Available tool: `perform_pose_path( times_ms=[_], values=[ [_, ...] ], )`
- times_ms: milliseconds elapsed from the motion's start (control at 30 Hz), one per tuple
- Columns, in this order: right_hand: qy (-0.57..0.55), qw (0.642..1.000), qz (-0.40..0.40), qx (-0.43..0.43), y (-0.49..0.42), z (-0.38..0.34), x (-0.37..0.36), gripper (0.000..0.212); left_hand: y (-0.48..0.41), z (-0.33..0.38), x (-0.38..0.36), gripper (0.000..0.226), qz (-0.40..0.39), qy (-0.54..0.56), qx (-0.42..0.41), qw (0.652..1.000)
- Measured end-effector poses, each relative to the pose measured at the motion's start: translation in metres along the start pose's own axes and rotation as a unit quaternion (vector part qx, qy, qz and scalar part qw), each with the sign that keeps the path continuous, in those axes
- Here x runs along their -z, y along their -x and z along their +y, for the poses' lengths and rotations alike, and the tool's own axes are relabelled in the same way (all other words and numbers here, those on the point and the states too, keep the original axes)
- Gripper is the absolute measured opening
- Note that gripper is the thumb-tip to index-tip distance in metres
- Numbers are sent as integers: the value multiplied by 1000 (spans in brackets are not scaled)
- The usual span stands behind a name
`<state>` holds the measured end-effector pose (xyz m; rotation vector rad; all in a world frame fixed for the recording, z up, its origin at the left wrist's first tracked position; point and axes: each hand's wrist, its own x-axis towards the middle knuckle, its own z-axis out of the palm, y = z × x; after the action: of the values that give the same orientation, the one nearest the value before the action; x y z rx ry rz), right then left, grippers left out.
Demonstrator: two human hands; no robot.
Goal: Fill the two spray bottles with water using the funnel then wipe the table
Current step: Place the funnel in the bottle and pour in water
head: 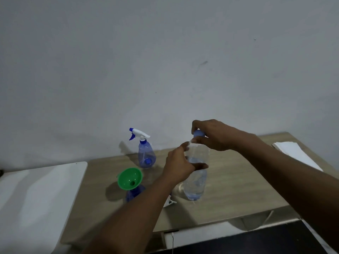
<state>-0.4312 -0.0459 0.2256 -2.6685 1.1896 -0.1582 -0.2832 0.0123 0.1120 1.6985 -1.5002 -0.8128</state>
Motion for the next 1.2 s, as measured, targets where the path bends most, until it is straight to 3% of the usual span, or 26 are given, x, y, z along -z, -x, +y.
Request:
perform_pose_path(
  times_ms=[67,167,233,333,467,567,667,767,933,1067,1200],
  values=[
    [9,1000,-28,9,3,3,8,29,-1,2,0,94,-8,-3,-1,1000],
    [91,995,-2,-48,0,1,11,53,-5,4,0,96,-12,-4,-3,1000],
    [111,992,8,-53,-5,-3,11,45,-7,5,0,100,-16,-13,-5,1000],
    [58,997,-43,-12,-6,-7,19,21,-6,5,2,96,-21,-20,-11,1000],
    [93,994,-46,-37,-6,-8,23,49,-4,5,2,97,-26,-24,-17,999],
    [141,989,-29,-42,-11,-7,20,37,-5,5,3,101,-25,-26,-18,999],
    [67,996,-55,28,-7,-6,28,17,-6,5,4,93,-30,-22,-24,999],
    [-6,999,-25,47,0,7,35,22,-6,3,3,93,-34,7,-19,999],
    [-156,983,76,-52,11,61,21,36,-3,0,-1,100,-21,46,-20,999],
    [-154,980,-24,-121,11,109,-53,35,-3,-2,-3,104,-11,78,-8,997],
    [-124,974,-134,-136,15,131,-144,38,-4,-7,-7,109,-7,94,13,995]
  ],
)
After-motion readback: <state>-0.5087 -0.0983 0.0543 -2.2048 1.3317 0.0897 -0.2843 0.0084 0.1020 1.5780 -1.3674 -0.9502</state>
